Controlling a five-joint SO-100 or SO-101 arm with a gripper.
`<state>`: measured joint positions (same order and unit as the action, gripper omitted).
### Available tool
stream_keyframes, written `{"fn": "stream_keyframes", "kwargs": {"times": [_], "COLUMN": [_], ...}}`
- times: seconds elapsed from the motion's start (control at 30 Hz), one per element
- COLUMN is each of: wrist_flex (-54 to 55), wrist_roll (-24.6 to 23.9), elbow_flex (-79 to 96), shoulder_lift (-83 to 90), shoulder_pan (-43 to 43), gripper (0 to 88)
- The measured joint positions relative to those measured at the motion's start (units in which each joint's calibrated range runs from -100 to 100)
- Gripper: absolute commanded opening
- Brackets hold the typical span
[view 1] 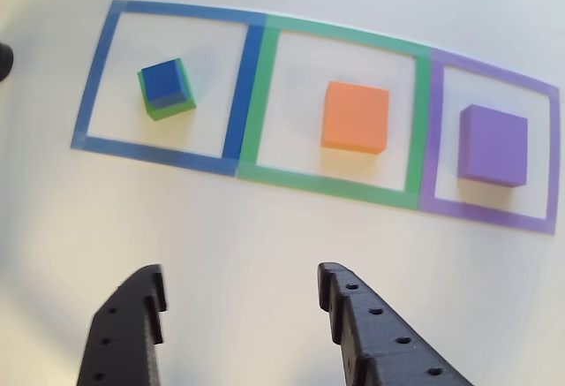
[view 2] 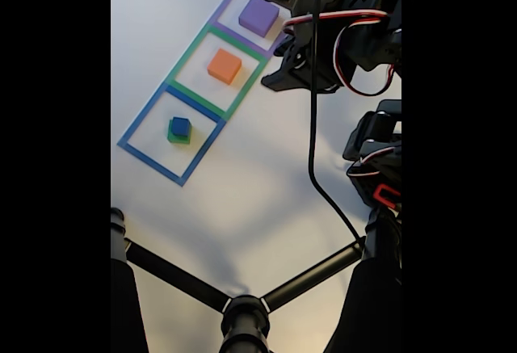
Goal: Tower of hanoi
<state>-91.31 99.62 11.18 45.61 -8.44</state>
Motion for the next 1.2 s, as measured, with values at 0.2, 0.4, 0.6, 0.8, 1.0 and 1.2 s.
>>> {"fn": "stream_keyframes", "kwargs": {"times": [0.2,0.4,0.6,0.8,1.0,1.2], "wrist_flex": [13.4,27.59,46.25,66.67,86.2,98.56], "wrist_roll": [0.0,0.0,0.38,0.38,0.0,0.0], "elbow_flex": [16.68,33.02,46.52,58.13,68.1,72.66], "shoulder_lift": [6.56,11.94,12.02,7.57,3.03,-1.35], "shoulder_pan": [-0.3,-1.2,-2.7,-2.7,-3.1,-5.09], "gripper": [35.4,40.7,42.7,43.6,45.2,45.4]}}
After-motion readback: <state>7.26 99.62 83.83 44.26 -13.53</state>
